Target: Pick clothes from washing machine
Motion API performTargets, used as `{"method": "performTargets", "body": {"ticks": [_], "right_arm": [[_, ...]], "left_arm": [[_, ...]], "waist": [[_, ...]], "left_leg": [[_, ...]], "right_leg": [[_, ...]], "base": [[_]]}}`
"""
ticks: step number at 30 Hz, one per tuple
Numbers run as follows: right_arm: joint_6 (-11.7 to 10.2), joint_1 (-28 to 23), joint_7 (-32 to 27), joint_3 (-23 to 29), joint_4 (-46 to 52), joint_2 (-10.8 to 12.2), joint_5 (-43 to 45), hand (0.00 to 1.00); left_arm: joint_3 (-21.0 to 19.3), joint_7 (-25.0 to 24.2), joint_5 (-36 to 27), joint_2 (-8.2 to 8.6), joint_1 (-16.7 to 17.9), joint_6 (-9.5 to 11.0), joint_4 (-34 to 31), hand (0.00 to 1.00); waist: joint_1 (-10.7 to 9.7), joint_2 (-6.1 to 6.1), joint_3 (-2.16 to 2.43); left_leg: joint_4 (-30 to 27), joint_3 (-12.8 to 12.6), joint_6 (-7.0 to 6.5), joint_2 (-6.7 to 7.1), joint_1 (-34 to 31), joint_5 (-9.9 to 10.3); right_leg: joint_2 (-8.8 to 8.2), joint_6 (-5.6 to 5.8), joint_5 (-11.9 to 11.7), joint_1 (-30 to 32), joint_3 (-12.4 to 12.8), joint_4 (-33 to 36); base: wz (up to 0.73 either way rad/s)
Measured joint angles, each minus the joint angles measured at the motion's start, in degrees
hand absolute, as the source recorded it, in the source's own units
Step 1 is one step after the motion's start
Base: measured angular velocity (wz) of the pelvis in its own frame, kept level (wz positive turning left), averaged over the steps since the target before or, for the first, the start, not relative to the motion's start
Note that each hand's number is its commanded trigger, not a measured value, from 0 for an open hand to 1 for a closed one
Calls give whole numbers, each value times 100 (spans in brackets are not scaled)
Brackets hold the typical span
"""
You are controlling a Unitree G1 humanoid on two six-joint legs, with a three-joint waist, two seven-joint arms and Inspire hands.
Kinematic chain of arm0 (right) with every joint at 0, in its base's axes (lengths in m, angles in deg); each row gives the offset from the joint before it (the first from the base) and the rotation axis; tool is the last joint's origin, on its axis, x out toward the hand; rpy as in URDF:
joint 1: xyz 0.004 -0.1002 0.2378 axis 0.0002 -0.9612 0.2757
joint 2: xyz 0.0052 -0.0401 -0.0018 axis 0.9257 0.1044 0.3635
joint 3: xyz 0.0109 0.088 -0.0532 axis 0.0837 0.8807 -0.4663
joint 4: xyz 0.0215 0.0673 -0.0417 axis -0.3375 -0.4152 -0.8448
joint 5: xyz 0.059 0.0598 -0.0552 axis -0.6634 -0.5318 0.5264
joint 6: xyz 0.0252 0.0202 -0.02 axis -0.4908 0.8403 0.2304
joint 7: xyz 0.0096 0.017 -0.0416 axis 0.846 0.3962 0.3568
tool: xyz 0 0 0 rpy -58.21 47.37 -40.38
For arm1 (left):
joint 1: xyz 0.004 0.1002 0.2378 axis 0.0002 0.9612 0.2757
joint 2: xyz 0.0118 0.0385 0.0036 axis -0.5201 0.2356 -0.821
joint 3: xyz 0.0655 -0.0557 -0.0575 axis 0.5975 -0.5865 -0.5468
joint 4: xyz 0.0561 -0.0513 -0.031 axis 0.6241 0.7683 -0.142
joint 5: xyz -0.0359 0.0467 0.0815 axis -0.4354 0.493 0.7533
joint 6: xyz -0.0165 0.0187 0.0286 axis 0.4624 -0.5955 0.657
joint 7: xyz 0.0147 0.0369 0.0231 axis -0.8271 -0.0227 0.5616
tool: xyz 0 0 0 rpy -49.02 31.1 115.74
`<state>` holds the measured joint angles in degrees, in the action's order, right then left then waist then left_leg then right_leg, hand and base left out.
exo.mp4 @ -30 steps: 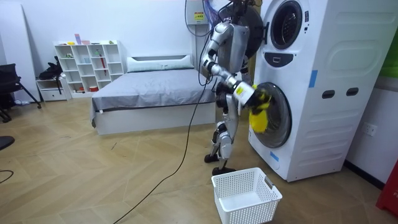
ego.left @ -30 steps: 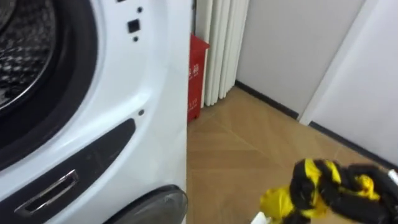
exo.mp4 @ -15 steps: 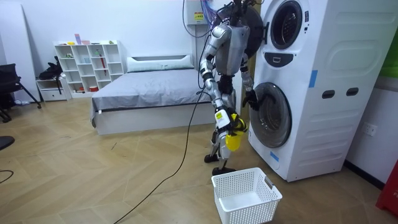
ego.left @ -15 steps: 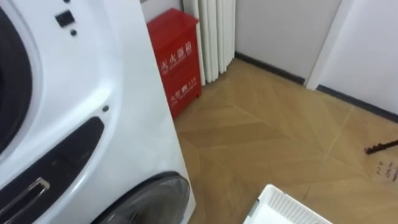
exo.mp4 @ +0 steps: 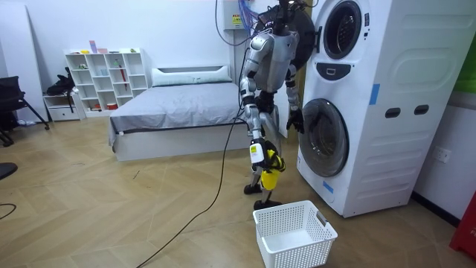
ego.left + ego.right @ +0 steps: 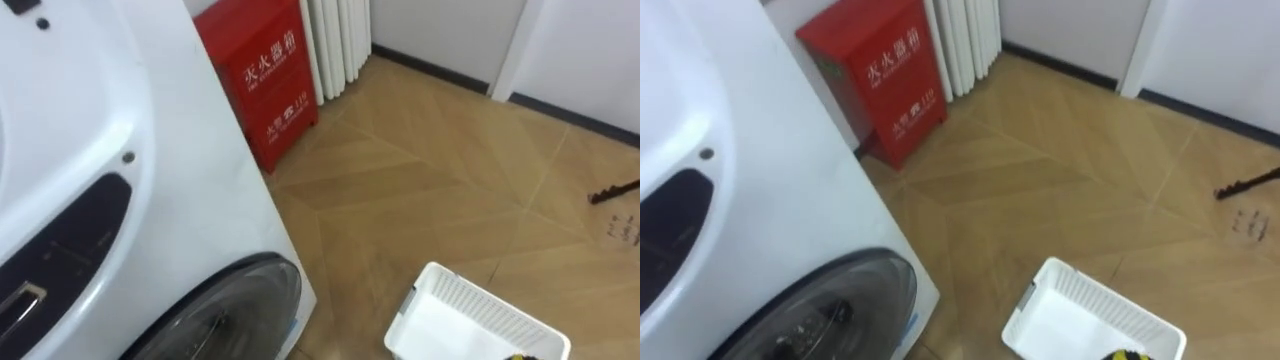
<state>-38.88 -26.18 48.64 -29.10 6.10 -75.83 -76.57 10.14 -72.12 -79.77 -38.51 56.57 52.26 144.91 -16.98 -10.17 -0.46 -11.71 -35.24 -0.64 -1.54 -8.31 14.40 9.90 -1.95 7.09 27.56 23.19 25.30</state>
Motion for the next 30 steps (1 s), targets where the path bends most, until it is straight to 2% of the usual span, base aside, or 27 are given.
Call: {"method": "performTargets", "body": {"ticks": [9,21,25,30], "right_arm": [[-122,-32,-45,-272,-244,2,-447,0],[-183,4,-41,-403,-351,3,-502,0],[-224,-21,-36,-403,-478,3,-505,0],[-237,-35,-36,-437,-492,4,-540,0]], "left_arm": [[431,59,-241,30,-183,58,0,0],[417,49,-240,26,-185,123,-22,0],[419,-35,-240,26,-181,136,-2,0],[420,-97,-242,24,-164,140,2,0]], "waist": [[11,-25,-2],[41,-23,-3],[33,39,-25],[34,91,-23]], "left_leg": [[-2,257,-42,28,-104,-29],[-3,334,-39,25,-203,-36],[-3,419,-29,23,-238,-67],[-46,498,-29,16,-307,-68]], "right_leg": [[-80,-15,40,66,-163,40],[-126,-46,74,154,-316,51],[-175,-75,92,149,-445,46],[-208,-80,96,165,-522,27]], "base": [[12],[5],[17],[10]]}}
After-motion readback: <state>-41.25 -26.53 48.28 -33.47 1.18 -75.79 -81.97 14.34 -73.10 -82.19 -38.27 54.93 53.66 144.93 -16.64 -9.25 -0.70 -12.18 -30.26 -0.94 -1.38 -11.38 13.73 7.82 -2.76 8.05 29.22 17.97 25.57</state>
